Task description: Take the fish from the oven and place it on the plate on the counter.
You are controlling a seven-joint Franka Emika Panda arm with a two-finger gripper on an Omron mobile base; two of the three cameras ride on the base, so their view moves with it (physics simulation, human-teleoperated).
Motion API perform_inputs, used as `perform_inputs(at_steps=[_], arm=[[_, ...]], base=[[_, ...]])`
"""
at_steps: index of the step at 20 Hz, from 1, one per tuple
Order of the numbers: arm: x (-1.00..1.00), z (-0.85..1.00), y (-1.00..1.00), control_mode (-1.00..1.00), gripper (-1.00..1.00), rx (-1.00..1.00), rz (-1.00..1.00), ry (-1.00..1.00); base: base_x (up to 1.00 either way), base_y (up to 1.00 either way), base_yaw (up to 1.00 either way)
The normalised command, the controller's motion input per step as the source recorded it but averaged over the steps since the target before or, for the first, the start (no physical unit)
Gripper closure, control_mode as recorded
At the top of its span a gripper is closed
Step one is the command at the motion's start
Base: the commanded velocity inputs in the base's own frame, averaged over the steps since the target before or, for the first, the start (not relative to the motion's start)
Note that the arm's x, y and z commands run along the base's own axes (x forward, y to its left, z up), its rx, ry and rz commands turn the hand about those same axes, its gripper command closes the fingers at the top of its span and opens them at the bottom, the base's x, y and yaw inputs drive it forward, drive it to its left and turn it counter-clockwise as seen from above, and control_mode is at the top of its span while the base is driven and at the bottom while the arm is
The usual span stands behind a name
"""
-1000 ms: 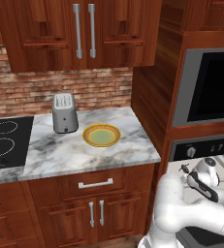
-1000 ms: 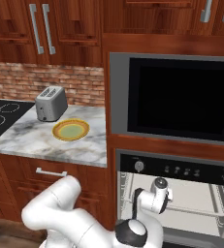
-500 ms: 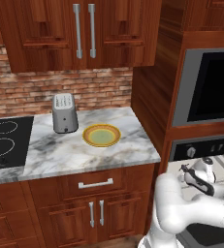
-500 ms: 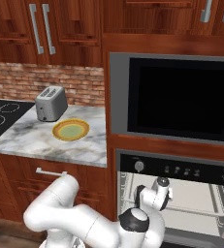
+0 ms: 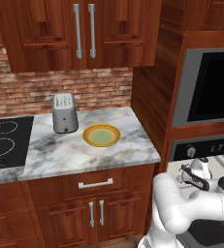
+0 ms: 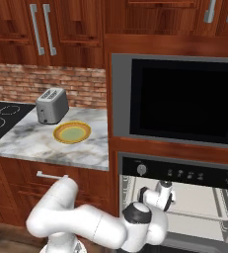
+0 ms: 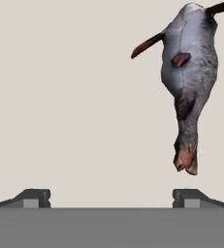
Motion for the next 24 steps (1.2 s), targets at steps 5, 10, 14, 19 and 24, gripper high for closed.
perform_inputs(at_steps=[5,10,14,19,24], arm=[[0.15,-0.77,0.0,-1.0,-1.0,0.05,0.0,0.0],[0.0,-0.81,0.0,-1.0,-1.0,0.08,0.0,0.0],[-0.13,-0.92,0.0,-1.0,-1.0,0.08,0.0,0.03],[-0.9,-1.0,0.0,-1.0,-1.0,0.01,0.0,0.19],[-1.0,-1.0,0.0,-1.0,-1.0,0.0,0.0,0.28]], base=[[0.0,0.0,0.0],[0.0,0.0,0.0],[0.0,0.0,0.0],[0.0,0.0,0.0],[0.0,0.0,0.0]])
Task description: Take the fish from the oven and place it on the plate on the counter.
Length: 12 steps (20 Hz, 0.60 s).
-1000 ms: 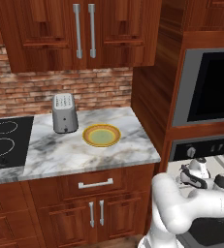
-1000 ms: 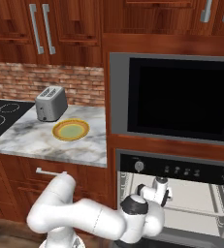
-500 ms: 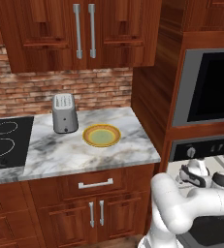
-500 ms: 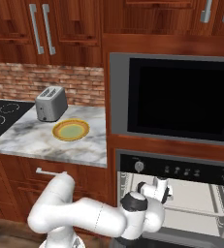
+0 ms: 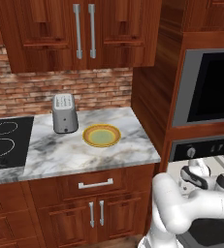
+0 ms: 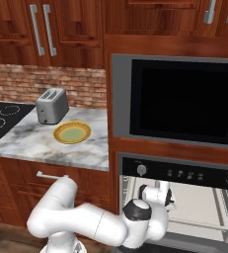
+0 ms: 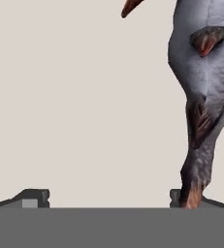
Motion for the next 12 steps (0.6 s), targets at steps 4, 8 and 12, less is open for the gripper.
perform_inputs(at_steps=[4,8,12], arm=[[-1.0,-1.0,0.0,-1.0,-1.0,0.0,0.0,0.22],[-1.0,-1.0,-0.05,-1.0,-1.0,0.0,0.0,0.1],[-1.0,-1.0,-0.04,-1.0,-1.0,0.0,0.0,0.0]], base=[[0.0,0.0,0.0],[0.0,0.0,0.0],[0.0,0.0,0.0]])
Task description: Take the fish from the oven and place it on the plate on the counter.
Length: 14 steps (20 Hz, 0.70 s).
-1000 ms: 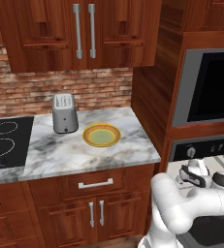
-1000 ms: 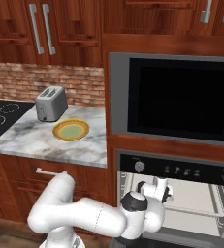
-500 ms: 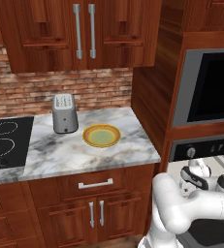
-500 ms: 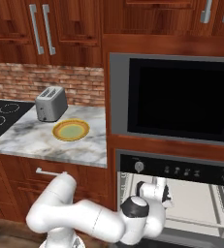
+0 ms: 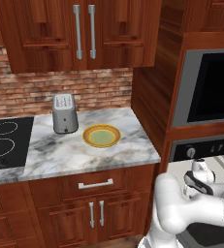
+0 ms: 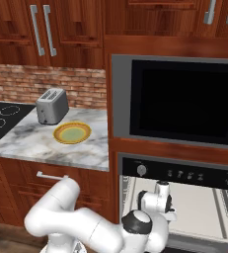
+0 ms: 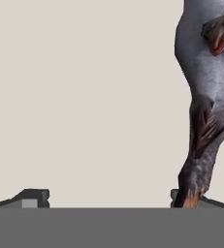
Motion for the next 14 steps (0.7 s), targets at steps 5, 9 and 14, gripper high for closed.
perform_inputs(at_steps=[5,9,14], arm=[[-1.0,-0.9,-0.15,-1.0,-1.0,0.03,0.0,0.0],[-1.0,-0.17,-0.38,-1.0,-1.0,0.11,0.0,0.0],[-1.0,0.4,-0.22,-1.0,-1.0,0.18,-0.01,-0.01]], base=[[0.0,0.0,0.0],[0.0,0.0,0.0],[0.0,0.0,0.0]])
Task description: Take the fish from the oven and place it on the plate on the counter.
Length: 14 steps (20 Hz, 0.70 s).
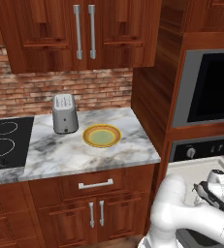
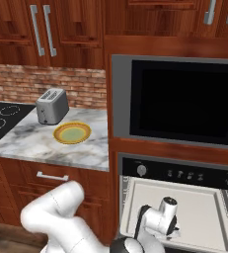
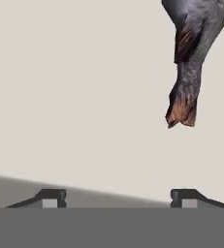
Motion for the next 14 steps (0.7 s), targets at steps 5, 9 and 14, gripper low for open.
perform_inputs(at_steps=[5,9,14], arm=[[-0.26,1.0,0.0,-1.0,-1.0,0.14,-0.01,0.0],[0.0,1.0,-0.16,-1.0,-1.0,0.07,0.0,0.0],[0.07,1.0,-0.66,-1.0,-1.0,-0.02,-0.06,0.1]], base=[[0.0,0.0,0.0],[0.0,0.0,0.0],[0.0,0.0,0.0]])
